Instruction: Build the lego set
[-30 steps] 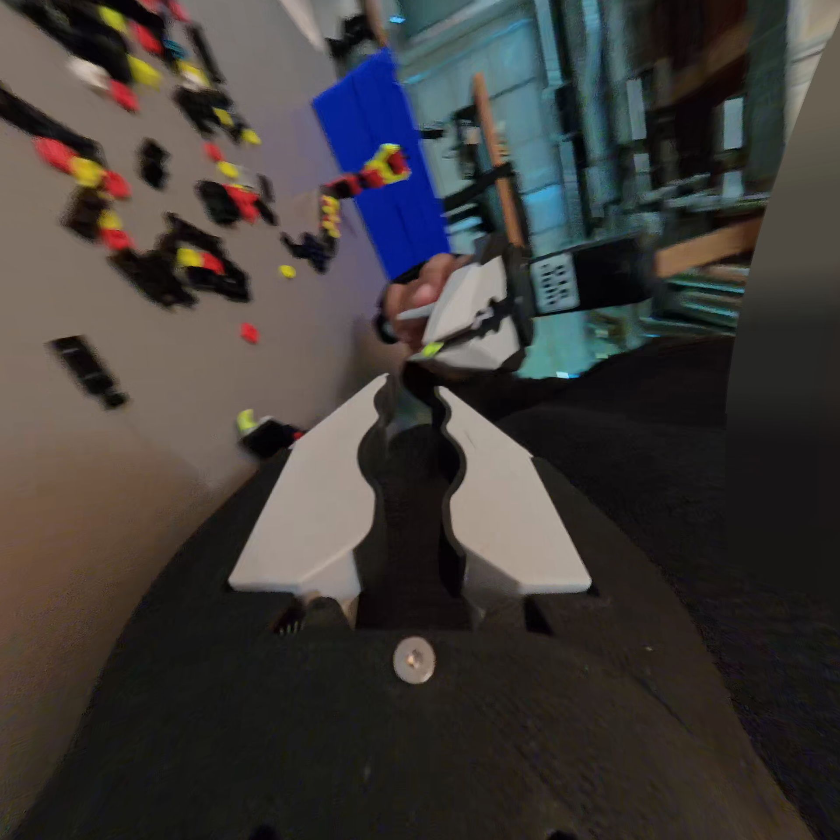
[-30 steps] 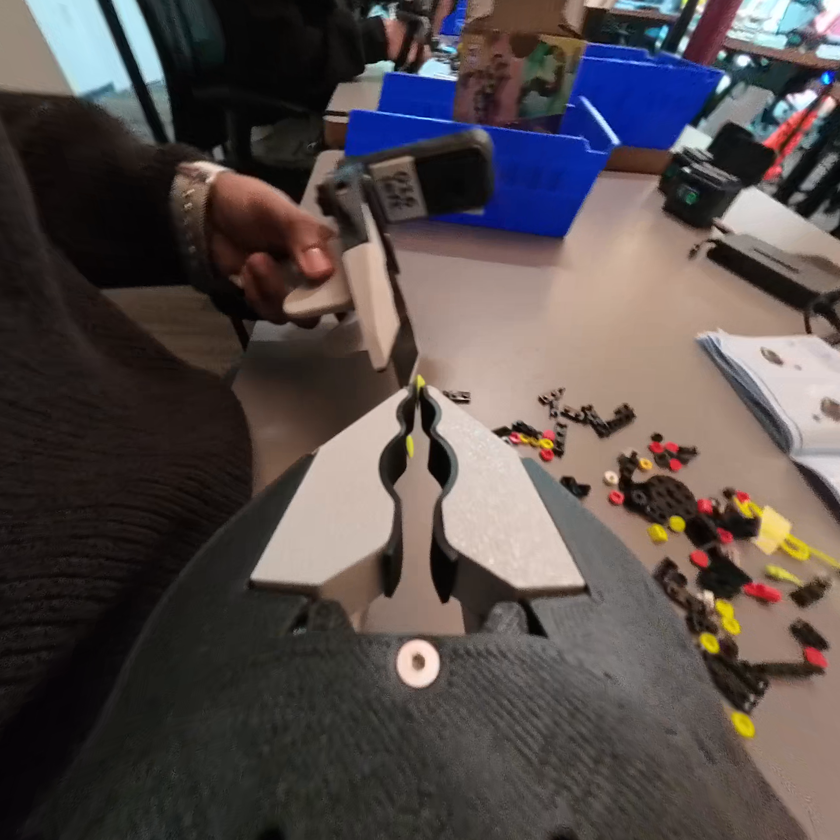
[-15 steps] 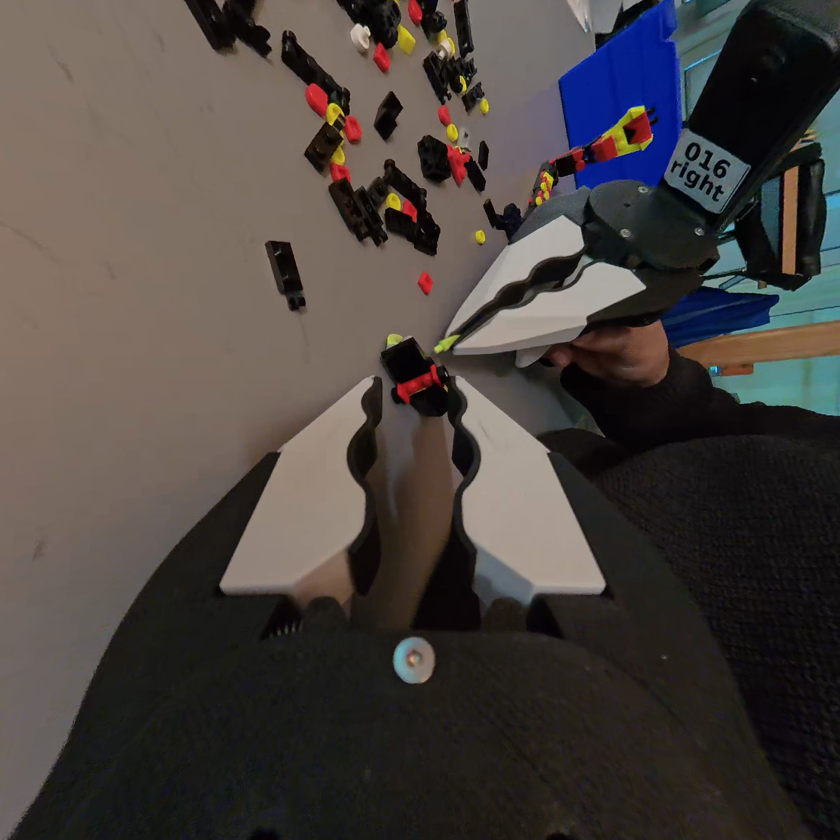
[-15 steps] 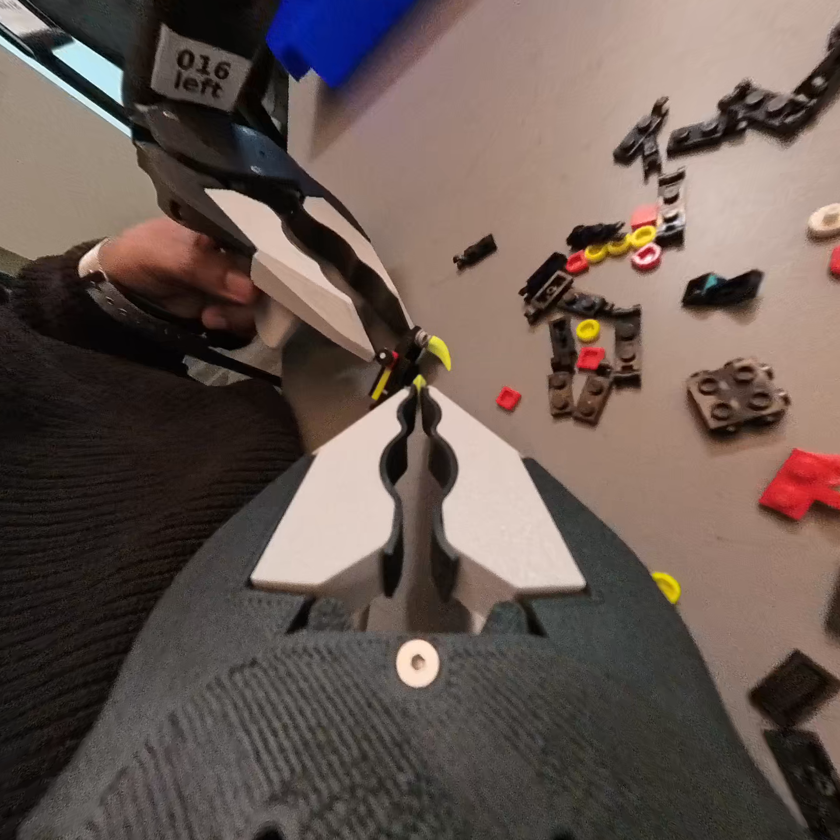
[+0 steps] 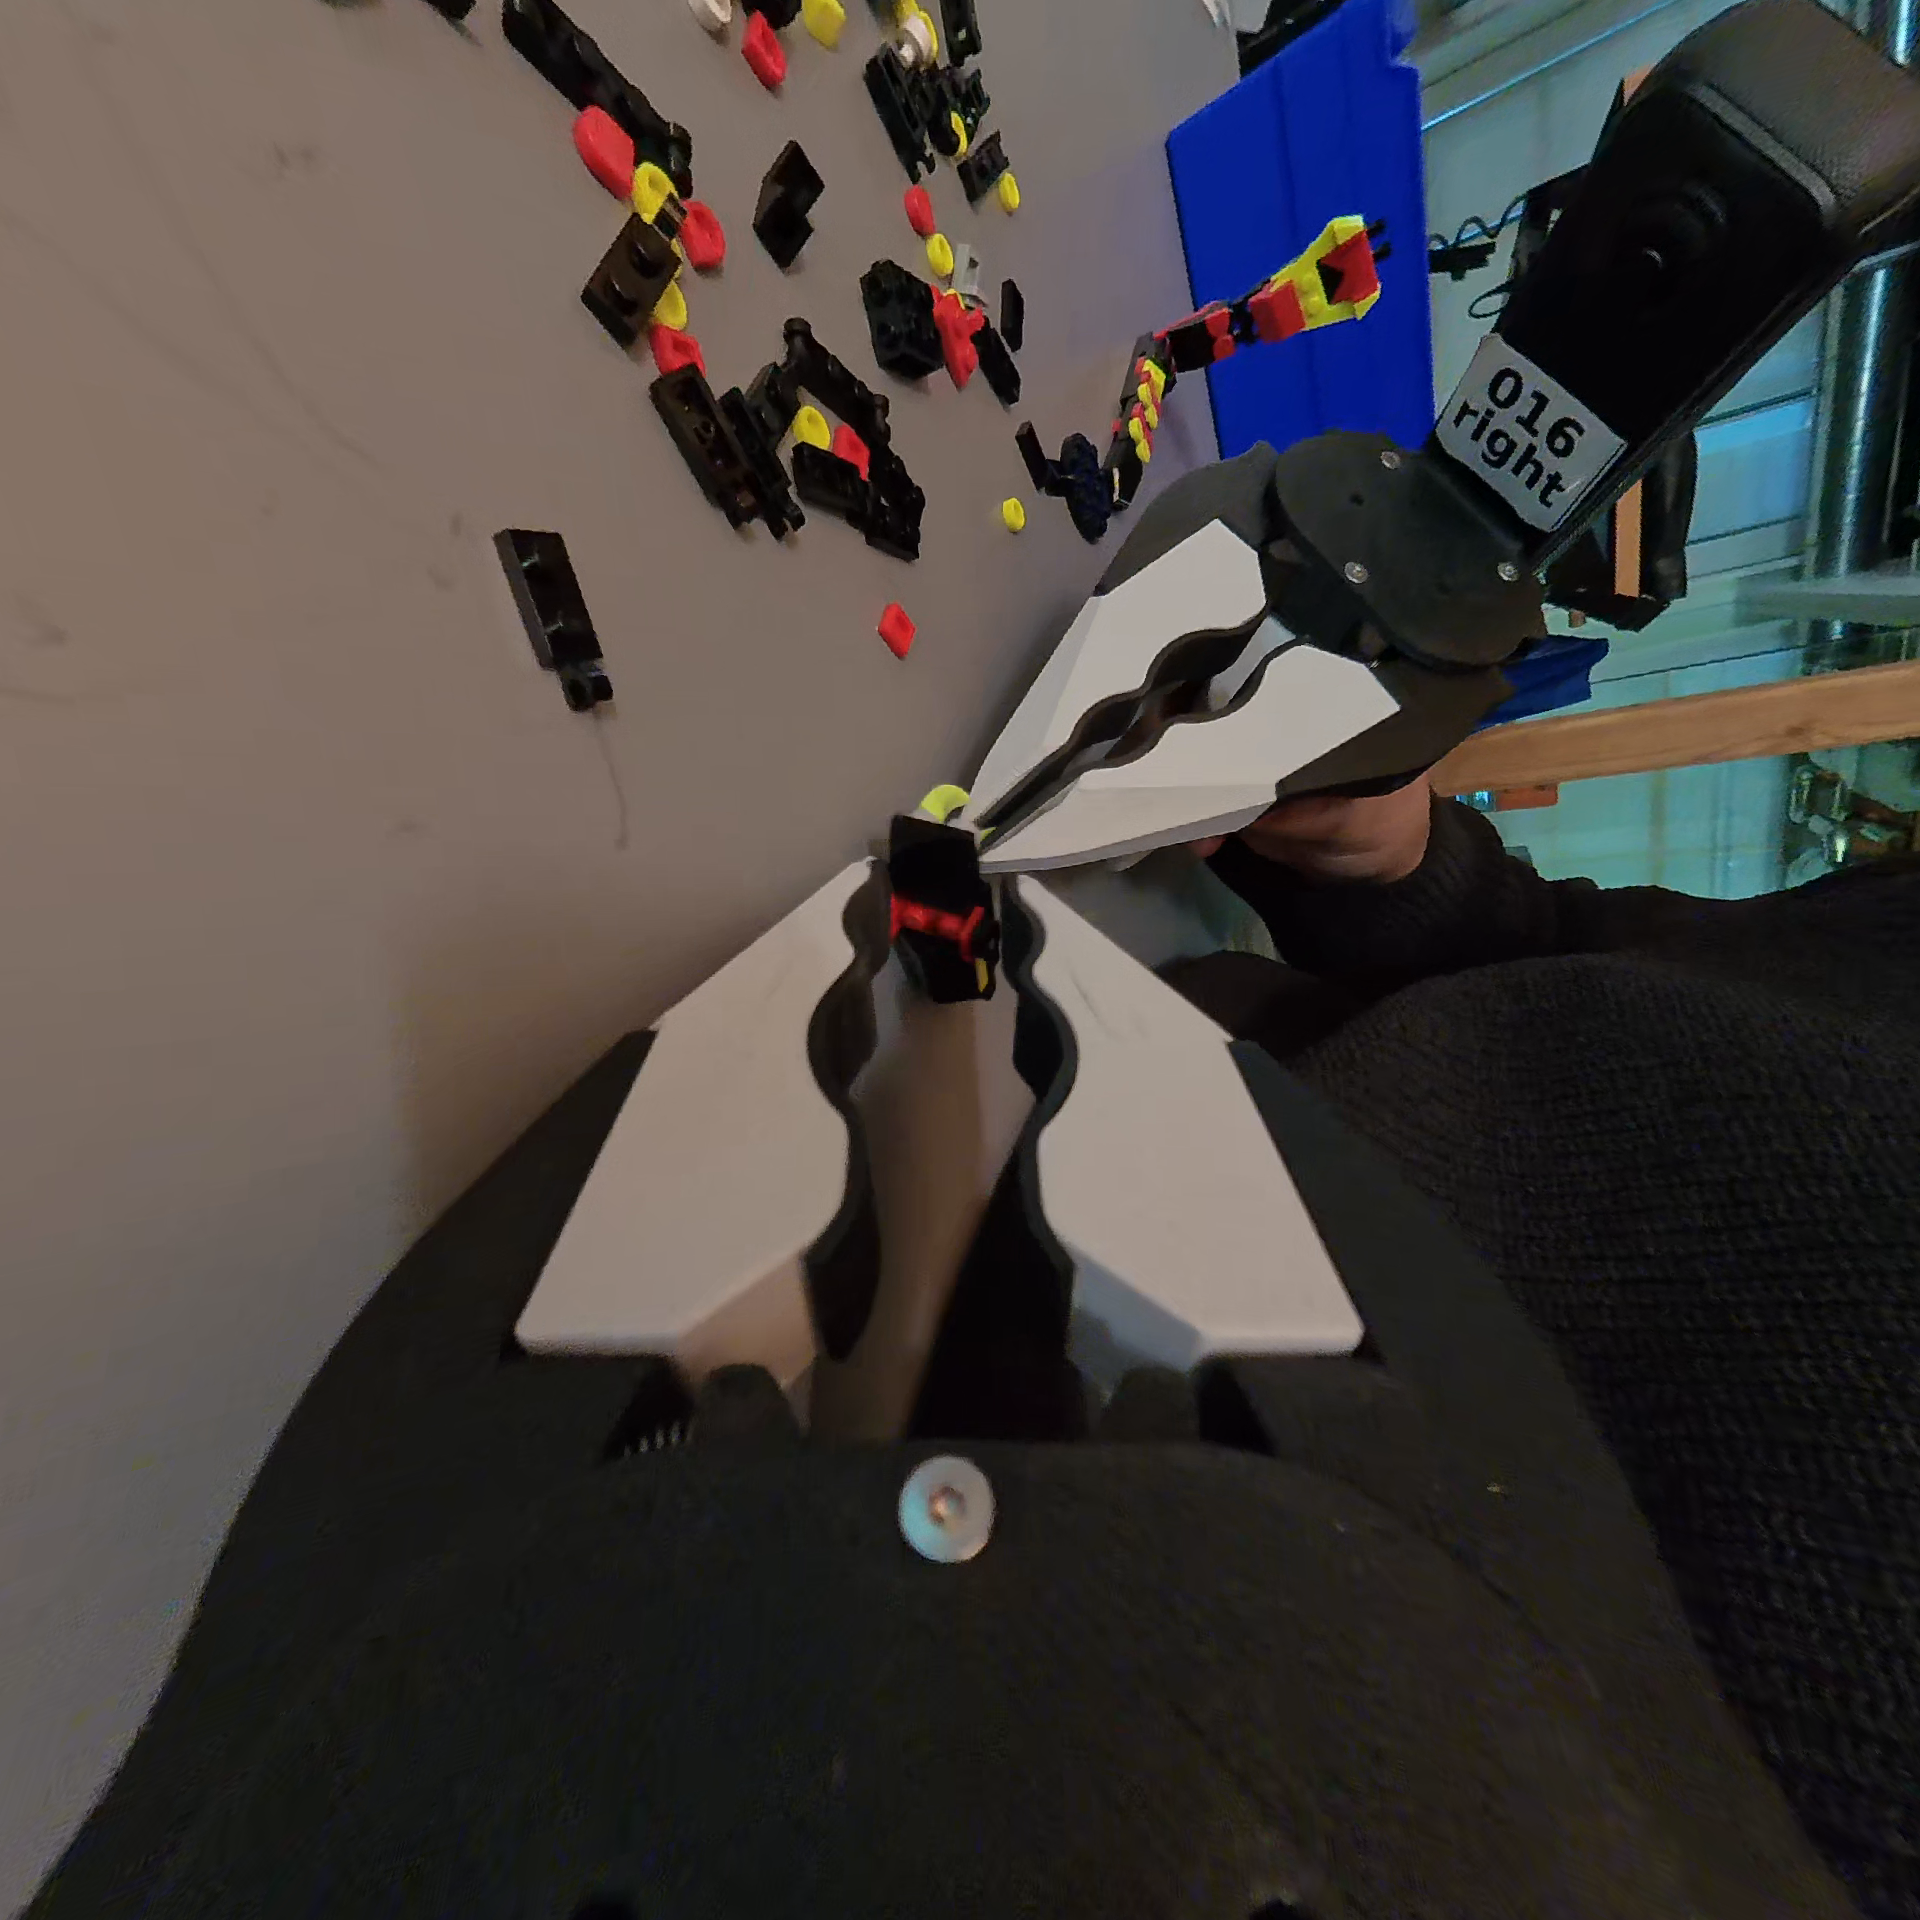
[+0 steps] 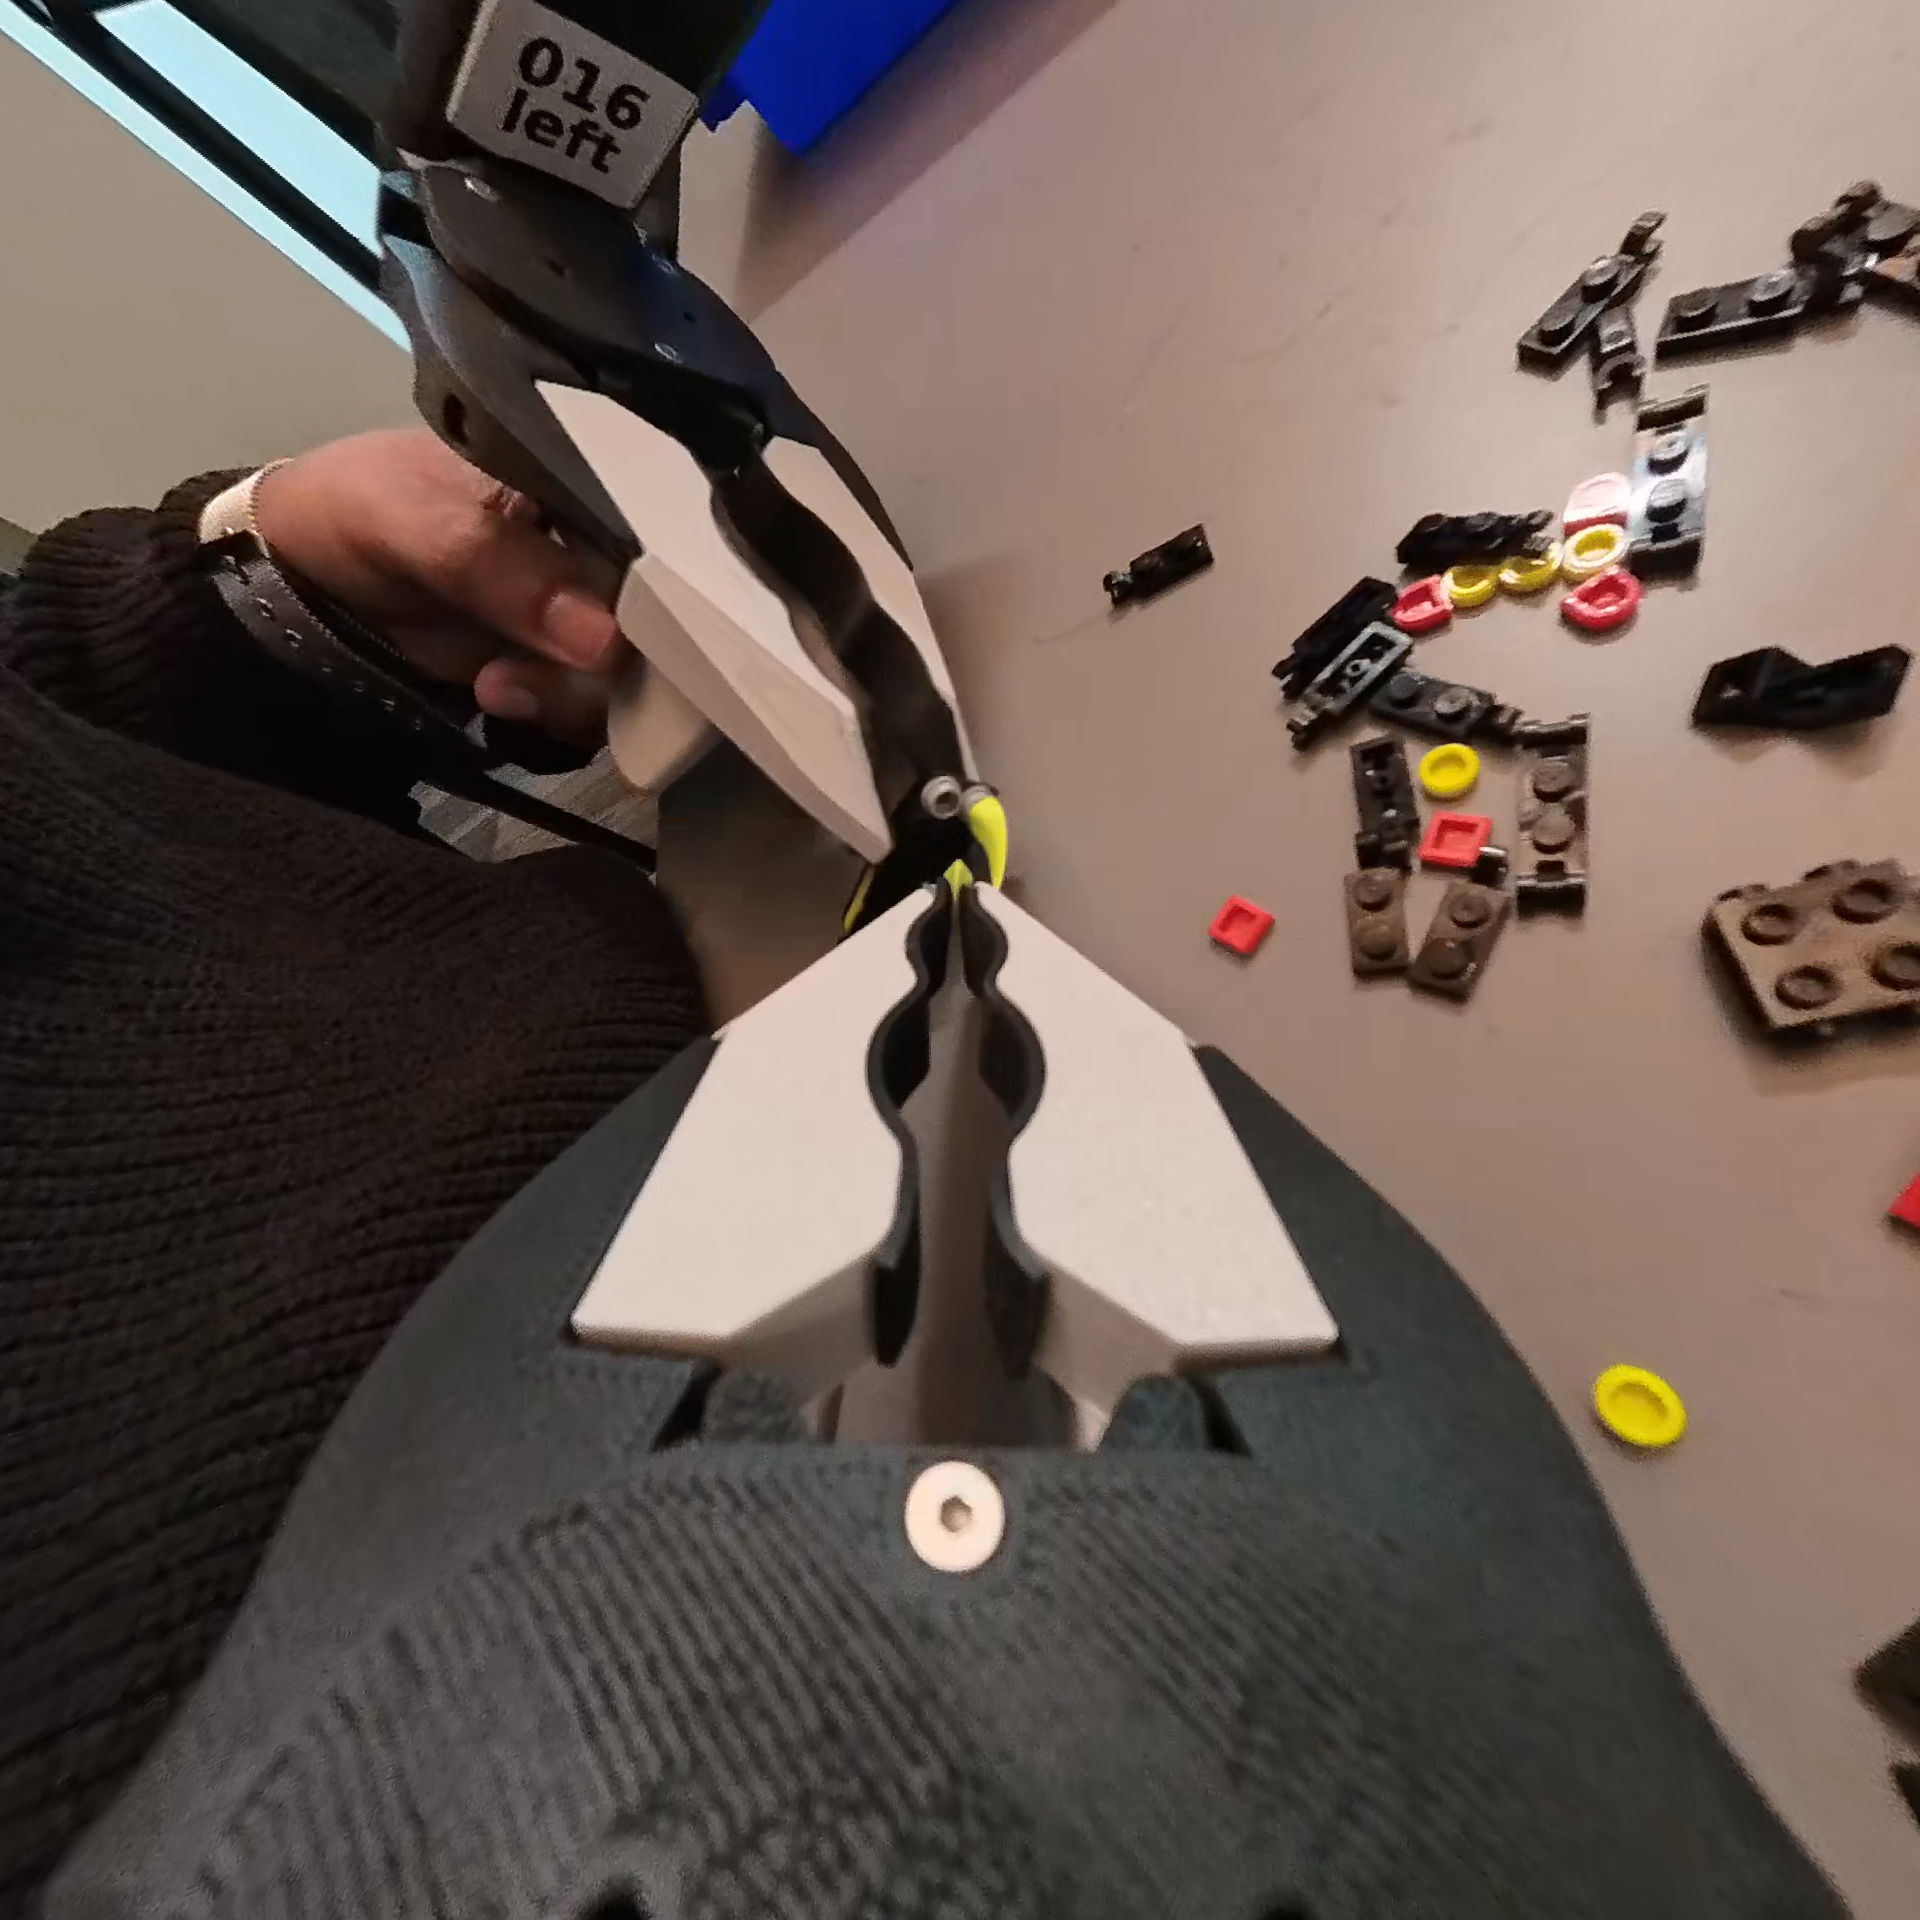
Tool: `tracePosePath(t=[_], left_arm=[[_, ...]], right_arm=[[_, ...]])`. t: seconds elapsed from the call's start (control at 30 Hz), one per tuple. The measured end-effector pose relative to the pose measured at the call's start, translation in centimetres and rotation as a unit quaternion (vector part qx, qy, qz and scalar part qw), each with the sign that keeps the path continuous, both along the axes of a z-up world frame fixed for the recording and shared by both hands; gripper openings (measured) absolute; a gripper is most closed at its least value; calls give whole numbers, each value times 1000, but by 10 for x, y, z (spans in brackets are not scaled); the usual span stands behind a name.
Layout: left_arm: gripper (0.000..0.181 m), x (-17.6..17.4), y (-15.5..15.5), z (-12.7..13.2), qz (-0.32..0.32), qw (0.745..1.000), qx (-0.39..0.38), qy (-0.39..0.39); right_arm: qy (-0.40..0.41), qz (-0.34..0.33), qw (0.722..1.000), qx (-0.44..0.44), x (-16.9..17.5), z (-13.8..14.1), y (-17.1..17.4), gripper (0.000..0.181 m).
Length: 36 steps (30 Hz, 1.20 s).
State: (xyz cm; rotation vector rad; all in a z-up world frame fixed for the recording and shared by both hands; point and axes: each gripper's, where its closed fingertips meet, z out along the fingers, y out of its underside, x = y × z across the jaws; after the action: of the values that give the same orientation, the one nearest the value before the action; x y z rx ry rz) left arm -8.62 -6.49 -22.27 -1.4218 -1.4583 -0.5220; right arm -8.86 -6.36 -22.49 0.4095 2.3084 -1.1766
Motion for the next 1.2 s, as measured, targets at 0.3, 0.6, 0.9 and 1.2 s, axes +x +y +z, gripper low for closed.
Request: tracePosePath(t=[0.3,0.6,0.9,1.2], left_arm=[[16,-3,0,2,4,1000,6,17],[15,-3,7,7,-23,998,-14,64],[14,-3,7,9,-30,996,-20,77],[9,1,10,9,-57,992,-54,96]], right_arm=[[2,-6,1000,-13,-3,6,3,0],[-34,-32,997,-54,-9,21,1,0],[-43,-15,997,-61,-5,24,3,0],[28,28,999,-38,2,22,4,0]])
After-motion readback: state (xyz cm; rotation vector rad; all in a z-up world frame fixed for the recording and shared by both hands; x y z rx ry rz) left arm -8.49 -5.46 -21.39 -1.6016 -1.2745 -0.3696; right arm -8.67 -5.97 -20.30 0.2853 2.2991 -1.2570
